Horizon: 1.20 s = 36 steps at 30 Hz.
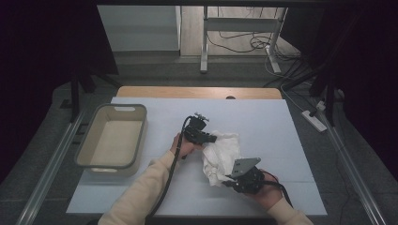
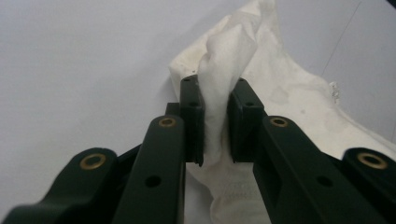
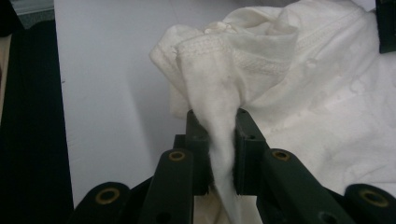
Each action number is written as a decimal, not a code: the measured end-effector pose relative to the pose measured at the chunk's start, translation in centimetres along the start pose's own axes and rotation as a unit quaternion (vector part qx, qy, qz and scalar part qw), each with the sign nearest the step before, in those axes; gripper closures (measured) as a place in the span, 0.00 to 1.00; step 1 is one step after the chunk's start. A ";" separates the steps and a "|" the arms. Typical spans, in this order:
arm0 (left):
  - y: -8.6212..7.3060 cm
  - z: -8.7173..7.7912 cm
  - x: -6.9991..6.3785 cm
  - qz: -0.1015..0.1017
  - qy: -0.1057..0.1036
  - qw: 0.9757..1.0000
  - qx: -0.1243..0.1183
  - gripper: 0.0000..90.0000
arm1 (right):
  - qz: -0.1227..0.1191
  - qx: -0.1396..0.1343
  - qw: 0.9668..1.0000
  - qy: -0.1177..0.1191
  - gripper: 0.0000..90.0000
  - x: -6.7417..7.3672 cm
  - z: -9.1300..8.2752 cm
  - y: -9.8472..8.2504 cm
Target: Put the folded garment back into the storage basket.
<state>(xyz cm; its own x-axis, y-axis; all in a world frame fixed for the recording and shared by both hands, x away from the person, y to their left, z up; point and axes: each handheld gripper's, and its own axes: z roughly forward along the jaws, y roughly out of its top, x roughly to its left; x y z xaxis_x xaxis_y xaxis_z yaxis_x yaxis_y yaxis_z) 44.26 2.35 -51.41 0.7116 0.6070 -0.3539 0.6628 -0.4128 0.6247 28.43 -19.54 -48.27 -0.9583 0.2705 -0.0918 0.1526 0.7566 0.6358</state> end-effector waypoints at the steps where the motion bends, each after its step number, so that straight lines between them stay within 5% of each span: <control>1: 0.0 -0.1 -0.1 0.001 0.000 1.000 -0.003 0.86 | 0.001 -0.003 1.000 -0.002 0.88 0.0 -0.1 0.0; 24: 0.5 -2.3 -0.8 0.015 -0.005 0.999 -0.052 0.87 | 0.013 -0.050 0.998 -0.032 0.88 -0.5 -1.5 0.7; 36: 0.5 -3.9 -0.8 0.019 -0.003 0.998 -0.067 0.87 | 0.024 -0.065 0.997 -0.029 0.88 -0.7 -1.4 1.1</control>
<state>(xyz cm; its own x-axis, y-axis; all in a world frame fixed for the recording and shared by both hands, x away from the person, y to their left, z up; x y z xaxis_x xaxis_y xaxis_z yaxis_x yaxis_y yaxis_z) 43.12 4.33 -48.05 0.7372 0.5883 -0.3324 0.5987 -0.3405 0.7250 28.96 -19.76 -46.46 -0.9341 0.3424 -0.1005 0.1624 0.6587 0.7347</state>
